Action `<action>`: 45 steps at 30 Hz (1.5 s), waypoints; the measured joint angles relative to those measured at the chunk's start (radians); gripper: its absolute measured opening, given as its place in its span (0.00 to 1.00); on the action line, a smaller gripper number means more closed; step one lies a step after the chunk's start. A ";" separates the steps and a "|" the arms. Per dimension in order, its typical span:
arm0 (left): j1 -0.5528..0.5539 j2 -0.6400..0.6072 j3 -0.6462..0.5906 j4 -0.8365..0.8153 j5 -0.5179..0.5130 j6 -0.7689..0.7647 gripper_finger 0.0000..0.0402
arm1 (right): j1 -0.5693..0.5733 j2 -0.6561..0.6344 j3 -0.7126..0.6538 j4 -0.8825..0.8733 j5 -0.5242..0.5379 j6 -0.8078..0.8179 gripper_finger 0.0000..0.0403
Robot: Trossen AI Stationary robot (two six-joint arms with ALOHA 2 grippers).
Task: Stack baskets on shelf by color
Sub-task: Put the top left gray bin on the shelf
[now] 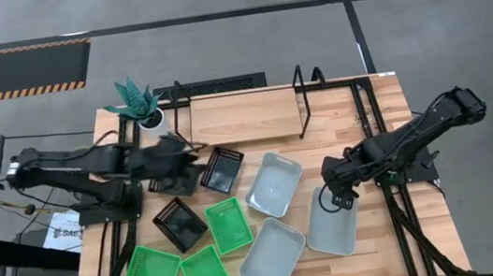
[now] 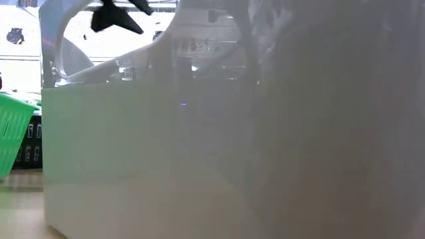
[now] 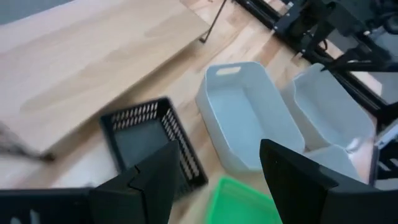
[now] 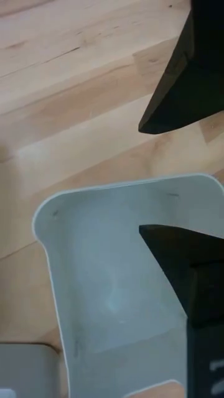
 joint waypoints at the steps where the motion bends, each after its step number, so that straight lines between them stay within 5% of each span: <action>1: 0.032 0.029 0.000 0.053 0.040 0.034 0.53 | 0.000 0.000 0.000 0.000 -0.005 0.000 0.68; 11: 0.246 0.319 0.000 0.617 0.499 0.283 0.53 | 0.052 -0.006 0.000 0.000 -0.017 0.016 0.68; 16: 0.274 0.463 0.000 0.768 0.625 0.377 0.53 | 0.059 -0.006 0.000 0.001 -0.001 0.027 0.68; 23: 0.269 0.629 0.088 0.775 0.629 0.602 0.53 | 0.057 -0.006 0.000 0.005 0.002 0.037 0.68; 33: 0.263 0.833 0.320 0.583 0.571 0.824 0.53 | 0.057 -0.006 0.000 0.046 0.003 0.095 0.68; 45: 0.256 1.023 0.516 0.399 0.518 0.949 0.53 | 0.057 -0.006 0.000 0.098 0.004 0.095 0.68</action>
